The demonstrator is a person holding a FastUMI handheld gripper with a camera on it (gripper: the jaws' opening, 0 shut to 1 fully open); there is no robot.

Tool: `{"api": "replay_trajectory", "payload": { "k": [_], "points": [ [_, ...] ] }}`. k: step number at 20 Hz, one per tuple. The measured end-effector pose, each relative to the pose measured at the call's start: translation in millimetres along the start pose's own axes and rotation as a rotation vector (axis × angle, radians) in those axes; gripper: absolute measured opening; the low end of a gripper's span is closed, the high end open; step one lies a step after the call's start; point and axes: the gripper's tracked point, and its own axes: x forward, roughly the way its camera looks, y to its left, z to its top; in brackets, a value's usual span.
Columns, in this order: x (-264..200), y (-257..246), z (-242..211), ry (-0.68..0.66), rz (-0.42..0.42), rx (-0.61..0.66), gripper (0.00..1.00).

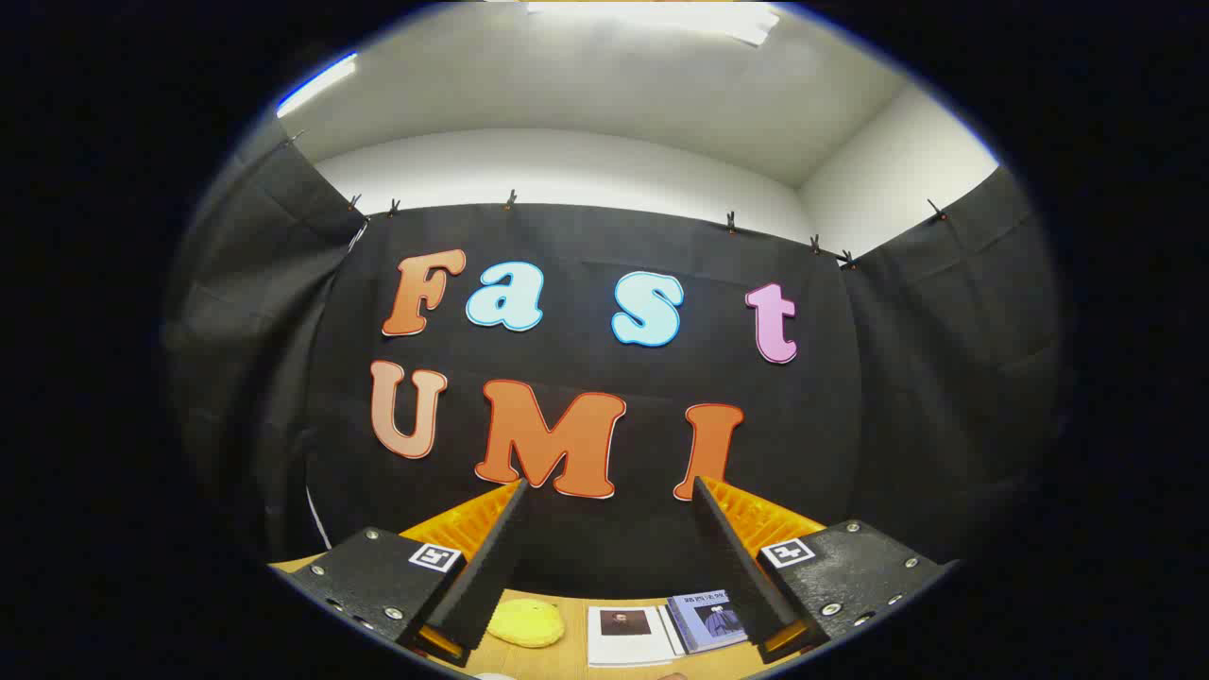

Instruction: Open the storage box then place both shoes into the box .Put the left shoe in first, then the right shoe, with the right side of both shoes facing outward in a uniform manner.

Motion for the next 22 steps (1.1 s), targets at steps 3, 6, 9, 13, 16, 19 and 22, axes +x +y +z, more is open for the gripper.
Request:
{"api": "replay_trajectory", "payload": {
  "k": [3, 6, 9, 13, 16, 19, 22],
  "points": [
    [2, 5, 6, -0.018, -0.001, 0.001, 0.99],
    [2, 13, 8, -0.019, 0.014, 0.003, 0.99],
    [3, 14, 11, -0.029, 0.020, 0.006, 0.99],
    [5, 18, 14, -0.034, 0.033, 0.017, 0.99],
    [6, 20, 16, -0.040, 0.037, 0.024, 0.99],
    [8, 30, 10, -0.026, 0.058, 0.032, 0.99],
    [3, 42, -7, 0.025, 0.089, 0.053, 0.99]
  ]
}}
